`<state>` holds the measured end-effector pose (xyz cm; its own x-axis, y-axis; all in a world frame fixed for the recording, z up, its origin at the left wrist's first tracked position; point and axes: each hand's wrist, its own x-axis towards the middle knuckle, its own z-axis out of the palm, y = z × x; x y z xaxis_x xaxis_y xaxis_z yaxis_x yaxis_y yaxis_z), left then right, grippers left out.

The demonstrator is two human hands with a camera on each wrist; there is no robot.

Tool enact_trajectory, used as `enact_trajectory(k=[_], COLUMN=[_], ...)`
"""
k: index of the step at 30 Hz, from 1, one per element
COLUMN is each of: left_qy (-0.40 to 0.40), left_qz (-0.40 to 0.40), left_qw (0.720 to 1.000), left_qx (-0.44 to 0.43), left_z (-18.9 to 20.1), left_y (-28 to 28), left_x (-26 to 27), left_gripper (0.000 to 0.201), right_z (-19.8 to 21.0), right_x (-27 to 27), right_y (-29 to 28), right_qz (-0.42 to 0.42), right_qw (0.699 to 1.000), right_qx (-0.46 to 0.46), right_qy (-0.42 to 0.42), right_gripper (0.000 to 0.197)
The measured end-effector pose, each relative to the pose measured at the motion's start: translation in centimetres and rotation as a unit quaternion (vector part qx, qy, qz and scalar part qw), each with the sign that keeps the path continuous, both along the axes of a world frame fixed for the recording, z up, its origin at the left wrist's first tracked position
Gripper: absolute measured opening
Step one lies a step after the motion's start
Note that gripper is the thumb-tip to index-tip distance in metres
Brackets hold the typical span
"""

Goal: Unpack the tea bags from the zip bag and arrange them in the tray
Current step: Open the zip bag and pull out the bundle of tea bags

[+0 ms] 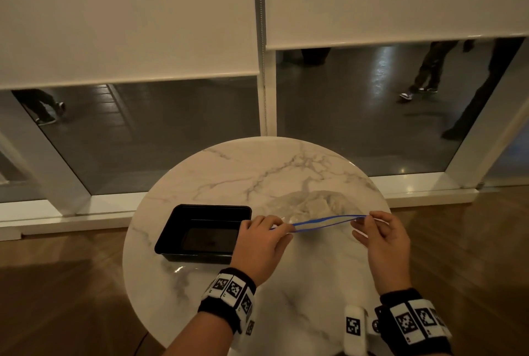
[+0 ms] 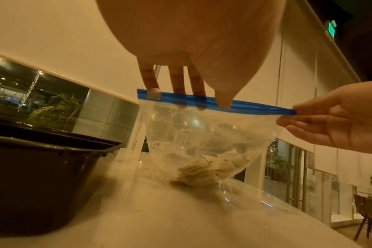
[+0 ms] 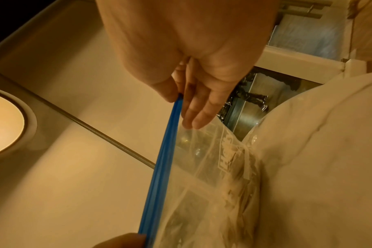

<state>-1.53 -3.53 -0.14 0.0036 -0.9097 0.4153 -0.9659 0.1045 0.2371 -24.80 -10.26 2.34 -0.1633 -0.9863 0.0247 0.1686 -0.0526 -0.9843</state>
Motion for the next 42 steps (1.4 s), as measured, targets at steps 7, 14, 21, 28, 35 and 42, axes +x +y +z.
enact_trajectory(k=[7, 14, 21, 28, 35, 42], left_qy=[0.012, 0.058, 0.059, 0.115, 0.100, 0.110], left_qz=[0.028, 0.035, 0.076, 0.009, 0.011, 0.019], left_qw=[0.999, 0.998, 0.988, 0.986, 0.986, 0.984], left_qx=[0.029, 0.017, 0.117, 0.124, 0.134, 0.137], left_z=[0.8, 1.1, 0.9, -0.8, -1.6, -1.2], left_y=[-0.2, 0.2, 1.6, 2.1, 2.4, 1.3], left_x=[-1.7, -3.1, -3.7, -4.0, -3.7, -3.3], left_gripper=[0.030, 0.070, 0.080, 0.083, 0.092, 0.085], right_z=[1.0, -1.0, -2.1, -1.1, -0.4, -2.0], right_x=[1.8, 4.9, 4.1, 5.1, 7.2, 10.1], right_y=[2.5, 3.5, 3.8, 2.5, -2.4, -7.3], right_qz=[-0.028, 0.150, 0.195, 0.247, 0.170, 0.266], right_qw=[0.976, 0.783, 0.705, 0.808, 0.914, 0.801], right_qx=[-0.126, -0.226, -0.059, 0.072, 0.200, 0.292], right_qy=[0.173, 0.559, 0.680, 0.531, 0.308, 0.449], right_gripper=[0.018, 0.020, 0.028, 0.030, 0.019, 0.052])
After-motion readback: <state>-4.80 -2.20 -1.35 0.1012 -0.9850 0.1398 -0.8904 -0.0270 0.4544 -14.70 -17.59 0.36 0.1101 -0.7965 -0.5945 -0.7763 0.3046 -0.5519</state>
